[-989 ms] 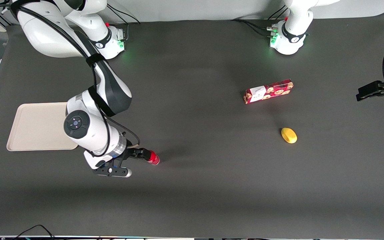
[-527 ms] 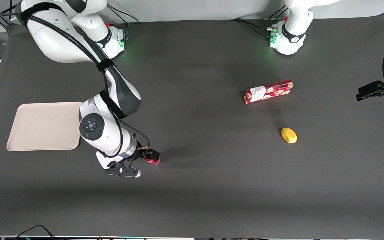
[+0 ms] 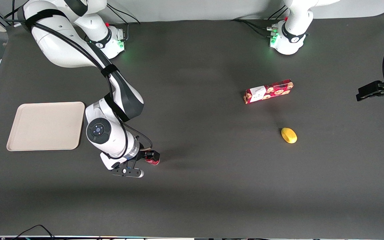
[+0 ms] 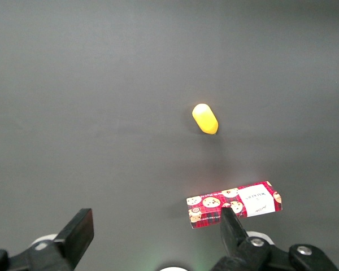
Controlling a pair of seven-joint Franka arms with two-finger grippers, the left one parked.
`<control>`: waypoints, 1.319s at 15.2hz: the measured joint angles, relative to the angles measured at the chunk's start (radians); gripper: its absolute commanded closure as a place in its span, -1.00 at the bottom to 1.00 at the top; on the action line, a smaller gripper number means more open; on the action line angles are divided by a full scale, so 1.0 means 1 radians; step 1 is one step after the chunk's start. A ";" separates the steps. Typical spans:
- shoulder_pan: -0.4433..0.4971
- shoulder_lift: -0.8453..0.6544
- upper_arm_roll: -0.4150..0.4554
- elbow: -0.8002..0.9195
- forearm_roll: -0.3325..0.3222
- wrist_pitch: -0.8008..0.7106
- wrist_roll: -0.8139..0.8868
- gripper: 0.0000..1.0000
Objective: Place coke bottle on tray
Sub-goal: 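Lower the right gripper and close it around the bottle's cap end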
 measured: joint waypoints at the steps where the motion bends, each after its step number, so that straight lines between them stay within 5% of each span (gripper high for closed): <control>1: 0.000 0.000 0.000 -0.001 0.000 0.000 0.001 -0.72; 5: 0.000 -0.001 0.007 -0.007 0.000 -0.006 0.002 -0.72; 9: 0.000 -0.015 0.017 -0.007 -0.001 -0.057 0.006 -0.52; 20: -0.001 -0.031 0.017 -0.007 -0.032 -0.079 0.007 -0.52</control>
